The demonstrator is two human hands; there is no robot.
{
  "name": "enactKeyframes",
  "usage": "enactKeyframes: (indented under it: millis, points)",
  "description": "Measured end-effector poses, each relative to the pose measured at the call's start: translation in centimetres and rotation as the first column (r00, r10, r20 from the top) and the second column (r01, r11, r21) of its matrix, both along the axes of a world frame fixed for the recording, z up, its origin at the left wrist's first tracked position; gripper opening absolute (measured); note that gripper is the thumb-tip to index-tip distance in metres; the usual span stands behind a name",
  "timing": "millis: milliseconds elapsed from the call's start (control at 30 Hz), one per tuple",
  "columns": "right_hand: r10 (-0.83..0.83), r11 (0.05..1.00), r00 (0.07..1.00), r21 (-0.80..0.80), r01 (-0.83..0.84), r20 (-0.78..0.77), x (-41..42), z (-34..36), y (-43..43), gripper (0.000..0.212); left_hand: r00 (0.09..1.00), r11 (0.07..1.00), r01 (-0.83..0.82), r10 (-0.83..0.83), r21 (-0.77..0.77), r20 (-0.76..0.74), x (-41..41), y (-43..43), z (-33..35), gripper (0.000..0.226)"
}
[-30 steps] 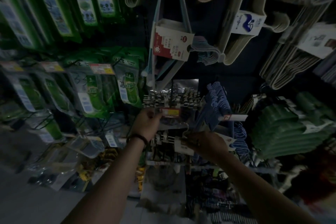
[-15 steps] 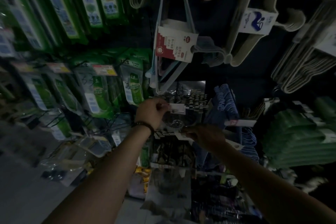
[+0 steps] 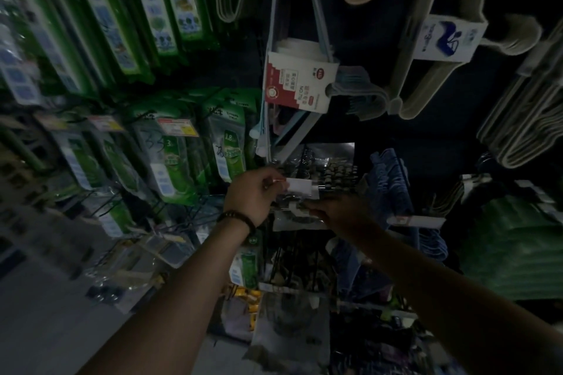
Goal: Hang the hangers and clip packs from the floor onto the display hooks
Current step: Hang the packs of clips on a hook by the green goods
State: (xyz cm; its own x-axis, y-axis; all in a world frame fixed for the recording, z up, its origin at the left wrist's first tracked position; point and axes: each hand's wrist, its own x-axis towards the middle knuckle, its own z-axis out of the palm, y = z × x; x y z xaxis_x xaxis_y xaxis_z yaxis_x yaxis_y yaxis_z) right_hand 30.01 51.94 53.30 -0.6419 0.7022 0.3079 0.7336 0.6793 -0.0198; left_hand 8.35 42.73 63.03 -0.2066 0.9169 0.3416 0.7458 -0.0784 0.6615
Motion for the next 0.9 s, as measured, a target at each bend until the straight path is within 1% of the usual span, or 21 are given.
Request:
enactKeyframes:
  millis: [67, 100, 267, 333, 400, 467, 567, 600, 633, 667, 700, 733, 767, 800, 833, 900]
  points:
    - [-0.036, 0.999, 0.998, 0.011, 0.037, -0.061, -0.2, 0.0, 0.7, 0.053, 1.000, 1.000, 0.012, -0.012, -0.001, -0.012, -0.2, 0.0, 0.3, 0.011]
    - [-0.055, 0.998, 0.995, 0.003, 0.055, -0.083, -0.4, 0.2, 1.1, 0.054, 1.000, 1.000, 0.018, -0.018, 0.000, -0.014, -0.3, 0.0, 0.5, 0.011]
    - [-0.147, 0.966, 0.980, -0.232, 0.113, -0.135, -0.9, 1.5, 2.9, 0.041, 0.999, 0.999, 0.039, -0.038, 0.021, -0.009, -0.2, -0.4, -0.1, 0.005]
    - [-0.185, 0.949, 0.975, -0.279, 0.145, -0.125, -1.3, 1.4, 3.5, 0.037, 0.999, 0.999, 0.042, -0.042, 0.016, -0.012, -0.1, -0.5, -0.5, 0.003]
    - [-0.201, 0.936, 0.972, -0.315, 0.154, -0.122, -1.7, 1.5, 3.8, 0.037, 0.999, 0.999, 0.046, -0.046, 0.028, -0.009, 0.2, -0.7, -1.0, 0.002]
    - [-0.193, 0.934, 0.971, -0.330, 0.137, -0.141, -1.7, 1.4, 4.4, 0.035, 0.999, 0.999, 0.038, -0.037, 0.035, -0.018, 0.2, -0.8, -1.5, 0.005]
    - [-0.208, 0.940, 0.963, -0.306, 0.149, -0.170, -1.8, 0.7, 4.9, 0.037, 0.999, 0.999, 0.029, -0.029, 0.042, -0.016, 0.1, -1.2, -2.0, 0.011]
    - [-0.177, 0.950, 0.971, -0.287, 0.125, -0.162, -1.7, 0.6, 4.3, 0.043, 0.999, 0.998, 0.031, -0.031, 0.052, -0.010, 0.2, -1.3, -2.2, 0.012]
    - [-0.112, 0.972, 0.979, -0.225, 0.072, -0.171, -1.5, 0.4, 3.9, 0.050, 0.999, 0.996, 0.039, -0.040, 0.074, 0.001, 0.2, -1.5, -2.5, 0.011]
    - [-0.089, 0.990, 0.976, -0.123, 0.065, -0.201, -1.3, -0.1, 3.7, 0.052, 0.999, 0.994, 0.045, -0.046, 0.097, 0.007, 0.3, -1.7, -2.9, 0.013]
    - [-0.113, 0.994, 0.945, -0.028, 0.110, -0.306, -0.9, -1.2, 3.9, 0.050, 0.999, 0.992, 0.046, -0.048, 0.118, 0.014, 0.4, -1.9, -3.4, 0.021]
    - [-0.152, 0.987, 0.907, -0.006, 0.163, -0.392, -0.6, -1.7, 3.6, 0.051, 0.999, 0.992, 0.034, -0.036, 0.121, 0.017, 0.4, -2.1, -3.9, 0.033]
    - [-0.184, 0.982, 0.912, -0.026, 0.188, -0.366, -0.6, -1.7, 3.1, 0.053, 0.999, 0.994, 0.018, -0.022, 0.110, 0.031, 0.5, -2.3, -4.6, 0.044]
    - [-0.219, 0.971, 0.897, -0.001, 0.237, -0.384, -0.7, -1.4, 2.7, 0.053, 0.999, 0.997, -0.008, 0.004, 0.077, 0.054, 0.5, -2.6, -5.0, 0.051]
    - [-0.211, 0.972, 0.882, 0.001, 0.233, -0.421, -0.9, -1.4, 2.1, 0.051, 0.996, 0.999, -0.024, 0.021, 0.042, 0.087, 0.7, -2.9, -5.5, 0.055]
    - [-0.253, 0.964, 0.819, -0.060, 0.261, -0.515, -1.5, -2.1, -0.1, 0.045, 0.993, 0.997, -0.055, 0.061, -0.053, 0.103, 0.9, -3.9, -6.9, 0.062]
